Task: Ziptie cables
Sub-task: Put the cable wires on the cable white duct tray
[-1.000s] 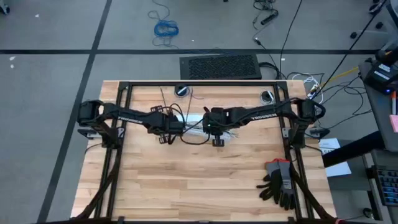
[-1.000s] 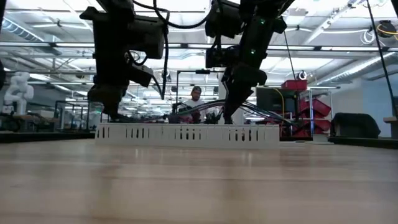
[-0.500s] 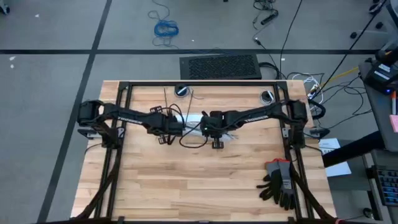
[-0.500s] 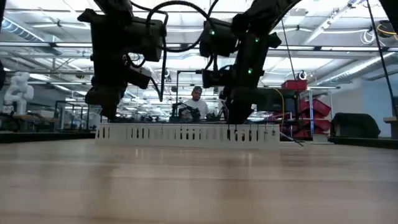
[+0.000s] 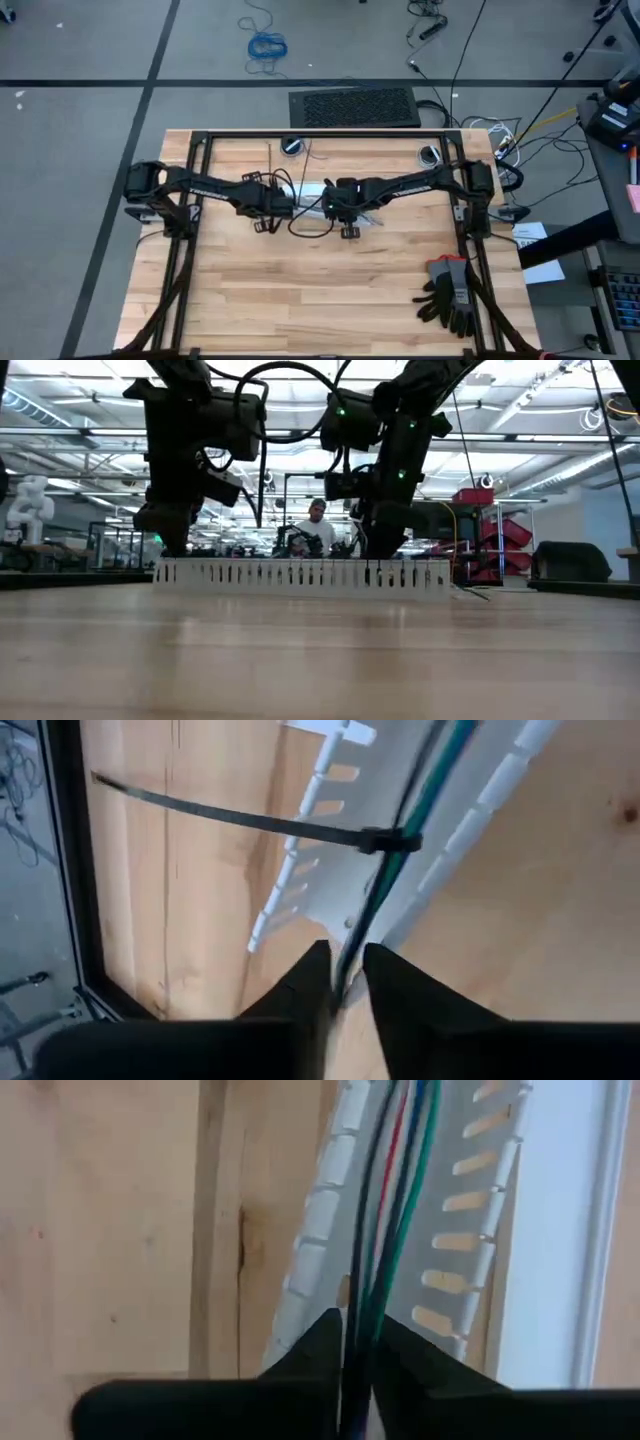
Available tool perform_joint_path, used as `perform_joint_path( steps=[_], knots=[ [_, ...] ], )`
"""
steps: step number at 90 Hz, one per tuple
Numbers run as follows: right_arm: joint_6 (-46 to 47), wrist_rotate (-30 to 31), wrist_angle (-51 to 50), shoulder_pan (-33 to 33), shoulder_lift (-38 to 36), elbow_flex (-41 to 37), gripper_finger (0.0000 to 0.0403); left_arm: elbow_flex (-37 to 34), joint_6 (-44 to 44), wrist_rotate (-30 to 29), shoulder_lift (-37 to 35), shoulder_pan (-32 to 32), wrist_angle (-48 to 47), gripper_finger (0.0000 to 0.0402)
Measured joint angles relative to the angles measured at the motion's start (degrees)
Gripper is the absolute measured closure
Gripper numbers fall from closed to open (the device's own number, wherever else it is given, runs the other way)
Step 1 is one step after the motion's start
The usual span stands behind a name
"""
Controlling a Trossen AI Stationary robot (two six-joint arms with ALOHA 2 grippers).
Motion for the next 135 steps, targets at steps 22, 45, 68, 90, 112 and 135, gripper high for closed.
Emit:
perform_joint_path(
  steps=[22,45,68,90,112,135],
  knots=[
    [0.49,3.55,-0.33,0.00,-0.28,0.00,0.0270,0.02,-1.89,-1.80,-0.02,-0.91,-0.17,0.0282],
    [2.50,3.60,-3.28,0.20,-4.01,0.00,0.0252,0.01,-6.19,-1.96,0.00,-1.05,0.75,0.0281],
    [5.44,3.50,-10.56,2.38,-9.30,0.00,0.0252,0.08,-11.37,1.57,-0.02,-5.95,9.50,0.0281],
    [5.80,3.17,-11.79,5.88,-11.64,0.00,0.0252,-0.02,-13.94,4.93,0.13,-12.16,19.75,0.0281],
    [-0.11,3.13,-7.73,4.23,-11.80,0.00,0.0252,1.15,-12.02,3.14,0.11,-12.09,17.99,0.0281],
    [-1.40,-3.62,-8.88,-1.24,-11.82,0.00,0.0252,4.19,-8.55,3.99,0.11,-8.84,16.39,0.0281]
  ],
)
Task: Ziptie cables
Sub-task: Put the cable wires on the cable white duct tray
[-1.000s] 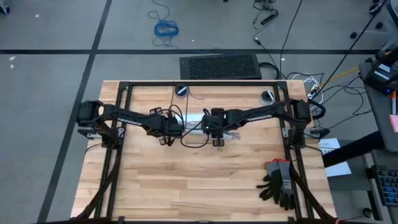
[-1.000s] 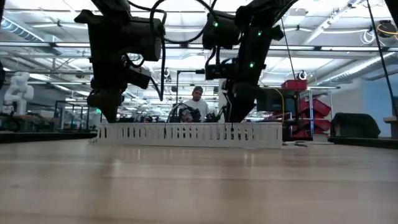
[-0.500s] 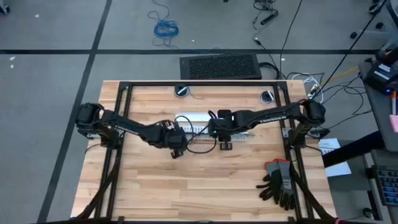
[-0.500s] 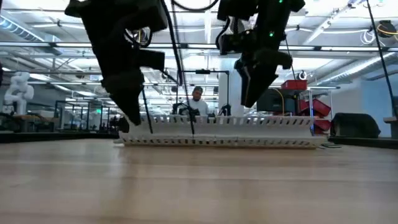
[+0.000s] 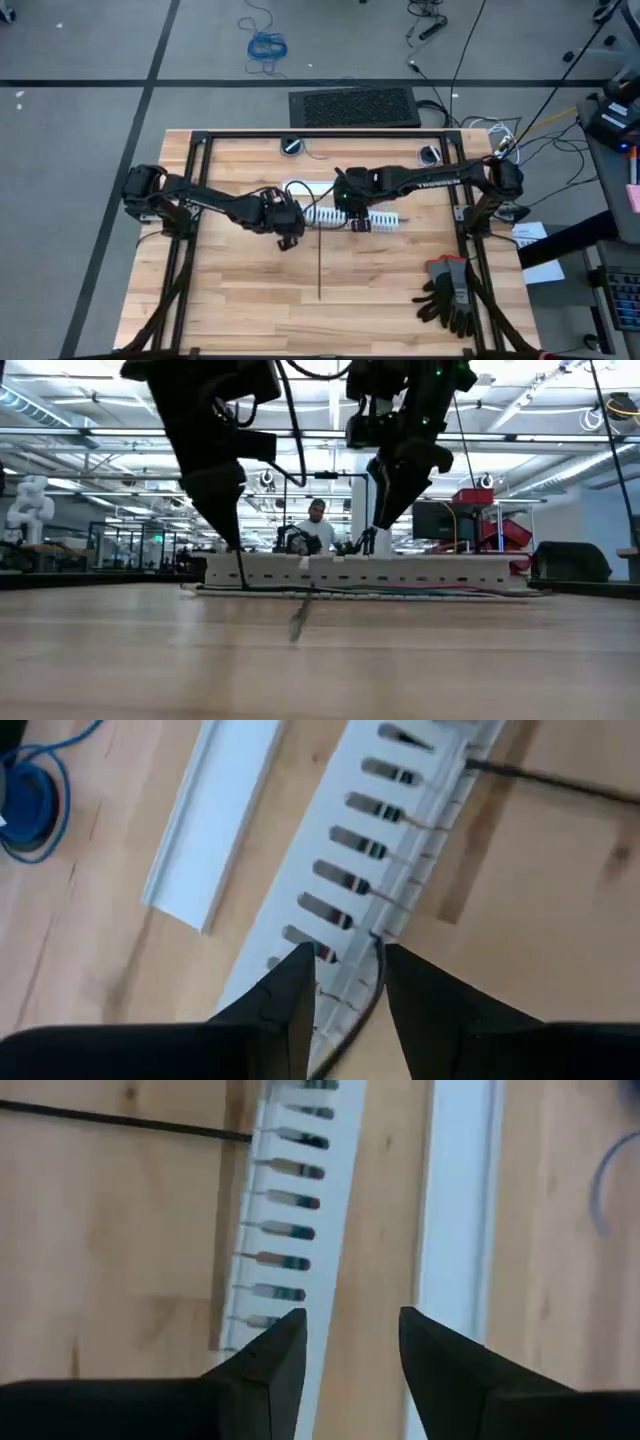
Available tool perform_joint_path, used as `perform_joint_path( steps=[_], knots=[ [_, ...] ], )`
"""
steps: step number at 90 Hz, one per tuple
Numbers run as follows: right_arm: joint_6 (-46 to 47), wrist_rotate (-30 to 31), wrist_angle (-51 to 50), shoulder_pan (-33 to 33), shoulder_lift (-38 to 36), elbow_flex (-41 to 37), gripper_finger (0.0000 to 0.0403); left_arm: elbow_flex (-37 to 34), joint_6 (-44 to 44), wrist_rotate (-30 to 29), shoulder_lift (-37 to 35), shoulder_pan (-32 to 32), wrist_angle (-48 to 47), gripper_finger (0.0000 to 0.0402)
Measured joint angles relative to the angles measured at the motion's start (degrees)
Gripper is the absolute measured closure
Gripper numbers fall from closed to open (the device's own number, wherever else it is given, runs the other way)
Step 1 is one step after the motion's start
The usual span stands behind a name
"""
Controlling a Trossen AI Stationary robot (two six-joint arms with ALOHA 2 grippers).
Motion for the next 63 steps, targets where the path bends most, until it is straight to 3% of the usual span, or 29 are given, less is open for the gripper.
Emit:
perform_joint_path(
  steps=[41,63],
  knots=[
    [-1.21,-0.81,2.29,1.28,0.13,0.00,0.0259,7.12,0.73,0.23,-0.02,-2.34,-5.01,0.0281],
    [-1.82,-3.59,5.96,-0.68,2.64,0.02,0.0342,10.02,-0.65,0.17,-0.04,-4.01,-6.69,0.0281]
  ],
)
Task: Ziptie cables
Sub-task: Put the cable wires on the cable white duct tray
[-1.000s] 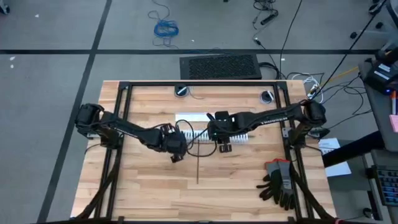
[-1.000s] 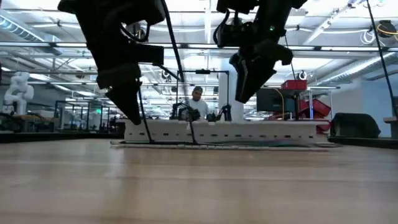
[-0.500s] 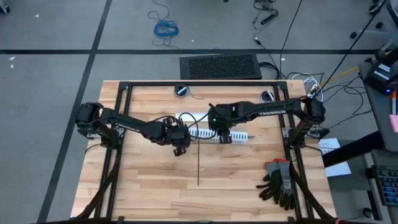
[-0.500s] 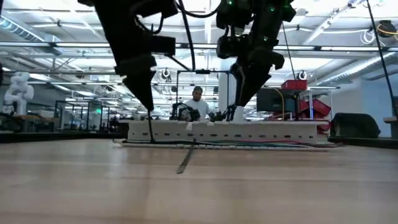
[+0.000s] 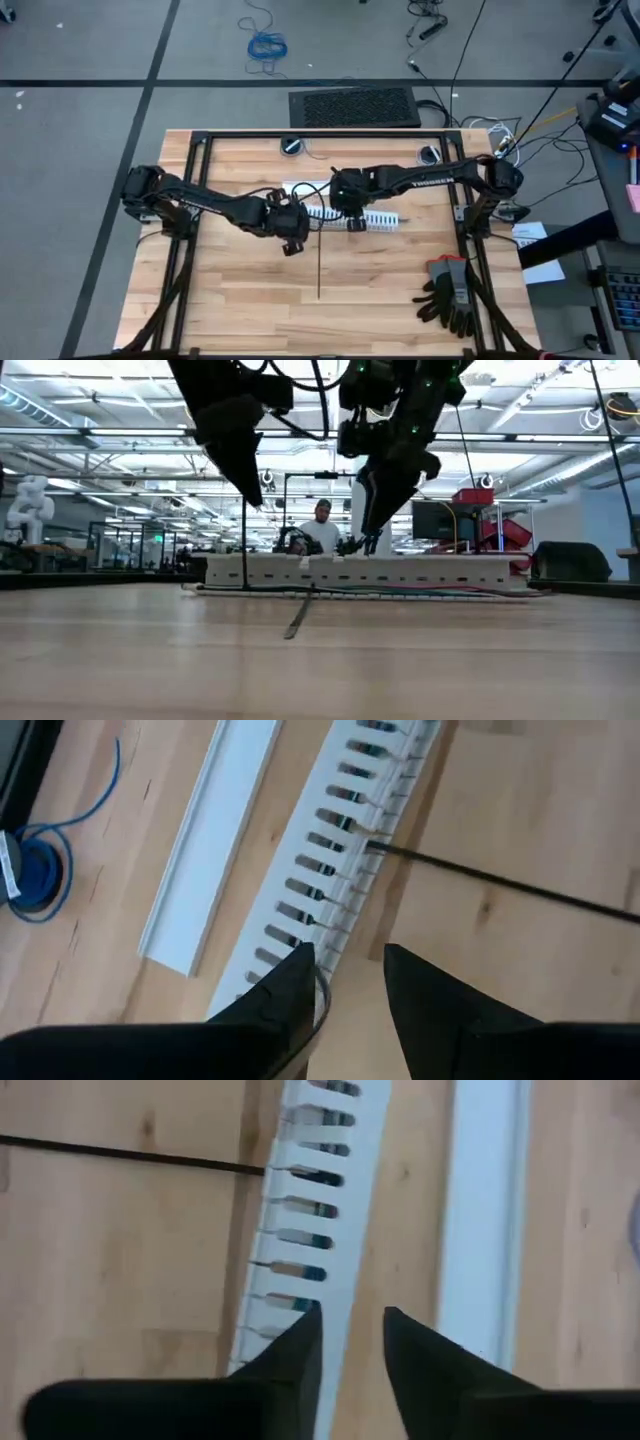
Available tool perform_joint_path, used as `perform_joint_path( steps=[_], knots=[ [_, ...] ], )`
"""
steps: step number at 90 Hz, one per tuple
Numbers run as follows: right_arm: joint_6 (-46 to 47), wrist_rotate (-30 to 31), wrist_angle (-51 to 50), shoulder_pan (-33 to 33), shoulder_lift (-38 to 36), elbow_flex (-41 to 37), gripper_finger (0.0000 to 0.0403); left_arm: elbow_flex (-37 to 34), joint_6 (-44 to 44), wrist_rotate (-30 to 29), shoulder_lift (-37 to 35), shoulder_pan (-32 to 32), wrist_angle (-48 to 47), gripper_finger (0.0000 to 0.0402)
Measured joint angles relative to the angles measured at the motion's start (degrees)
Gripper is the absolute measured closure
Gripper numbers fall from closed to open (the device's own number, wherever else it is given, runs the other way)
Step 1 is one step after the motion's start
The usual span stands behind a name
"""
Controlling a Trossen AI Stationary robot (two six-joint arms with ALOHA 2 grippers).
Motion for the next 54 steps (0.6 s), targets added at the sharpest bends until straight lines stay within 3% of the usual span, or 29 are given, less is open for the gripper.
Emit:
perform_joint_path(
  steps=[13,54],
  knots=[
    [-0.97,-1.42,2.09,-0.71,0.88,0.00,0.0396,2.59,-2.84,-1.78,0.00,-0.90,-5.74,0.0281],
    [-1.61,-6.22,5.77,-1.90,4.97,0.00,0.0403,3.43,-4.74,-5.79,-0.02,-2.98,-8.43,0.0281]
  ],
)
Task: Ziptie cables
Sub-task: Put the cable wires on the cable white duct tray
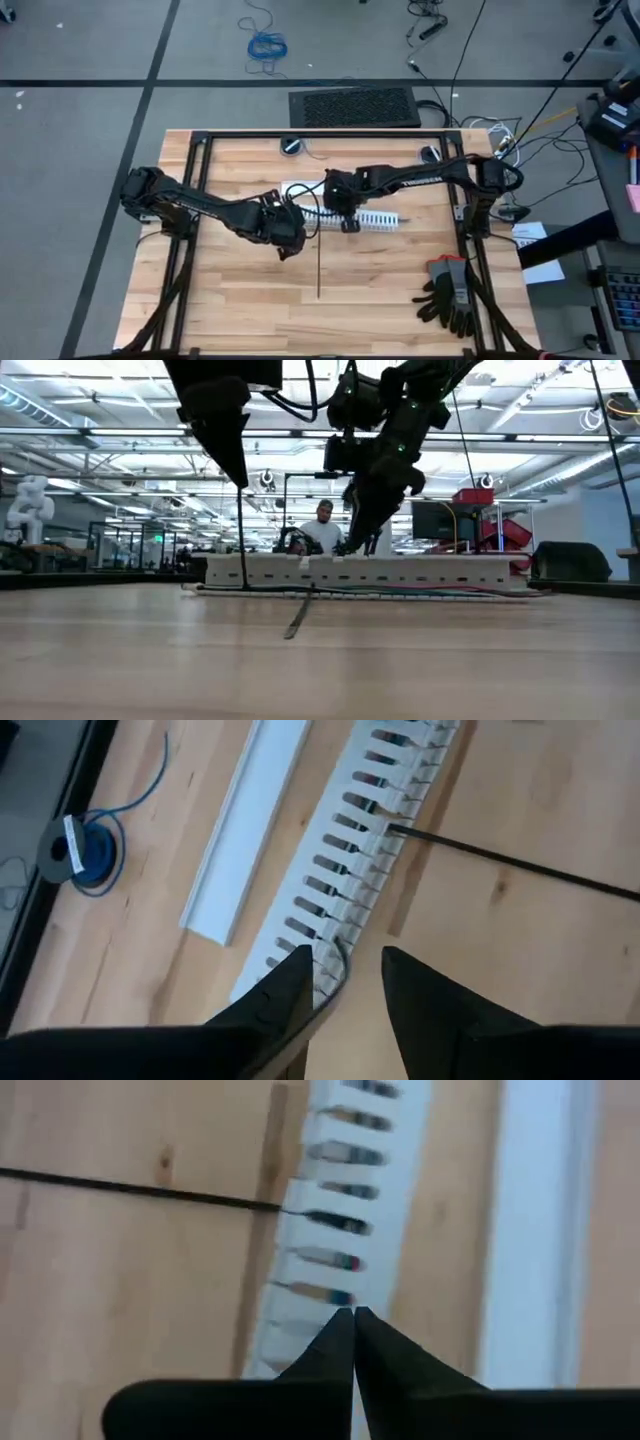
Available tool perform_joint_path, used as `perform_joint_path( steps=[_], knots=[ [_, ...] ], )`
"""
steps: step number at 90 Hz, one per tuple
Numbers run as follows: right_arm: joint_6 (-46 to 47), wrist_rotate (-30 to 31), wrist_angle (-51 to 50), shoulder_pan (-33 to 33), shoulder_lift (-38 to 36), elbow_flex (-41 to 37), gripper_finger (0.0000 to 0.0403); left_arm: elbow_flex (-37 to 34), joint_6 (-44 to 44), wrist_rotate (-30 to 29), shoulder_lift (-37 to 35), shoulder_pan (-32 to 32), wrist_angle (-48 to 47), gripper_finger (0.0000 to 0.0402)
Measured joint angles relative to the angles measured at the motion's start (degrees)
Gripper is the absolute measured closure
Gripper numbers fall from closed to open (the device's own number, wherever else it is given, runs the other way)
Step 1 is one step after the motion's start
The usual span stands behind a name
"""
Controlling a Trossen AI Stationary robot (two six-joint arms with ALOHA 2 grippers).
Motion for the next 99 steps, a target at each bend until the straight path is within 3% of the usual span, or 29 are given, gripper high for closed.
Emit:
perform_joint_path(
  steps=[20,36,54,68,81,92,99],
  knots=[
    [-0.69,-0.71,0.95,-1.65,1.99,0.31,0.0403,0.00,-0.02,-0.37,0.00,0.02,0.05,0.0281],
    [-1.69,-5.15,0.88,-3.93,2.31,0.29,0.0403,0.00,0.00,-0.40,0.00,0.04,0.02,0.0281],
    [-1.77,-3.86,-0.52,-4.96,0.19,-0.06,0.0403,0.00,-0.23,-0.40,0.00,0.02,-0.31,0.0281],
    [-1.86,-2.52,-0.99,-3.69,-4.08,-0.20,0.0402,-0.06,-4.97,-4.32,0.00,-0.04,-8.57,0.0281],
    [-1.84,5.95,-2.27,0.24,-8.68,-0.17,0.0389,-0.97,-10.62,-7.96,-0.02,-0.01,-14.25,0.0281],
    [-0.98,19.25,-4.27,6.39,-9.87,-0.04,0.0362,-1.16,-11.85,-10.06,-0.02,-0.99,-14.64,0.0281],
    [0.32,28.32,-6.69,10.92,-8.78,-0.04,0.0339,-1.16,-11.84,-14.51,-0.02,-2.16,-15.03,0.0281]
  ],
)
